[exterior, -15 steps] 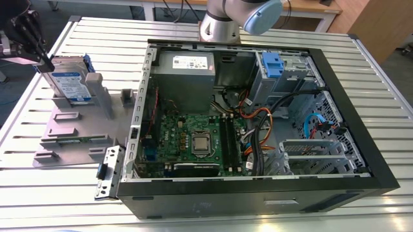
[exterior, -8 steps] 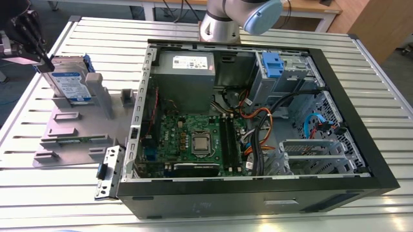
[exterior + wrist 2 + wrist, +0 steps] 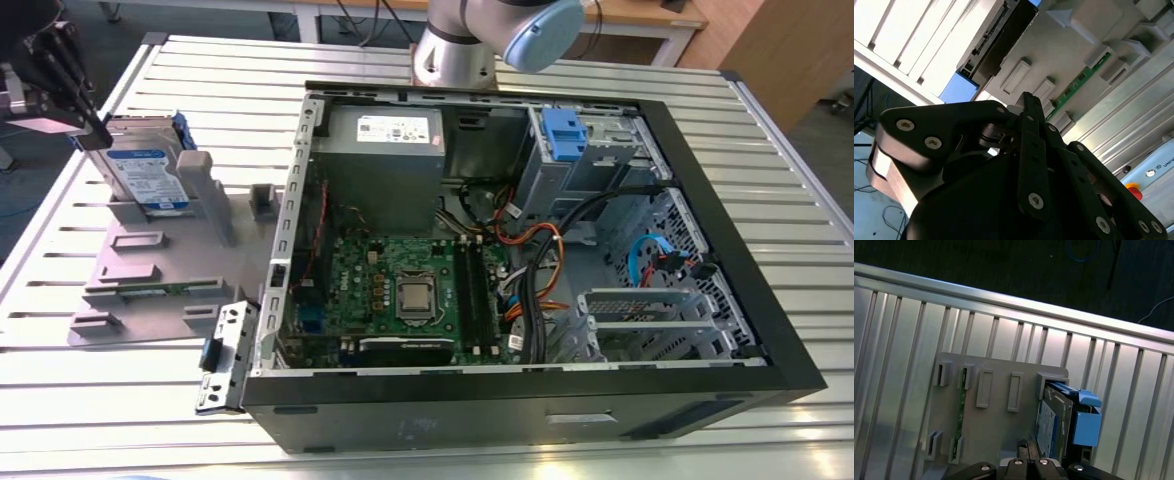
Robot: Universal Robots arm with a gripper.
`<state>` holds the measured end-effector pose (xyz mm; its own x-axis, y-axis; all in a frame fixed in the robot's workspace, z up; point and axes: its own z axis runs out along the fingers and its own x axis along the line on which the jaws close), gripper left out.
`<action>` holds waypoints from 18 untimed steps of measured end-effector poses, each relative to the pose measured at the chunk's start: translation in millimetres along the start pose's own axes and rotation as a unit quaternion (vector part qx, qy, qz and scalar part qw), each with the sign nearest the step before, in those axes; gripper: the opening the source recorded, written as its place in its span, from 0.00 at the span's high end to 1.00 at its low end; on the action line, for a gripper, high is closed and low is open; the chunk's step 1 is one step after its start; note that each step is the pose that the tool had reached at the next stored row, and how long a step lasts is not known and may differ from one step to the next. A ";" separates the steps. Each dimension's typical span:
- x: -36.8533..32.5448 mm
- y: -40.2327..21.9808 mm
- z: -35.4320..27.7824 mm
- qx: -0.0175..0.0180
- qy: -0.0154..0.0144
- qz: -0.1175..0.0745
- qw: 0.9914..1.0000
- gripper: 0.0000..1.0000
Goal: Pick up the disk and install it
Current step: 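Pick up the disk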
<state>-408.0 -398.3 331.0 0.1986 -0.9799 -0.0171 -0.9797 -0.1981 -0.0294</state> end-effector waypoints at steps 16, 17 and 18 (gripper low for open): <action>0.0 0.0 0.0 0.000 -0.001 -0.025 1.000 0.89; 0.0 0.0 0.0 -0.001 -0.001 -0.028 1.000 0.89; 0.0 0.0 0.0 -0.001 -0.001 -0.029 1.000 0.89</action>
<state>-408.0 -398.3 331.1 0.2552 -0.9667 -0.0170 -0.9666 -0.2547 -0.0293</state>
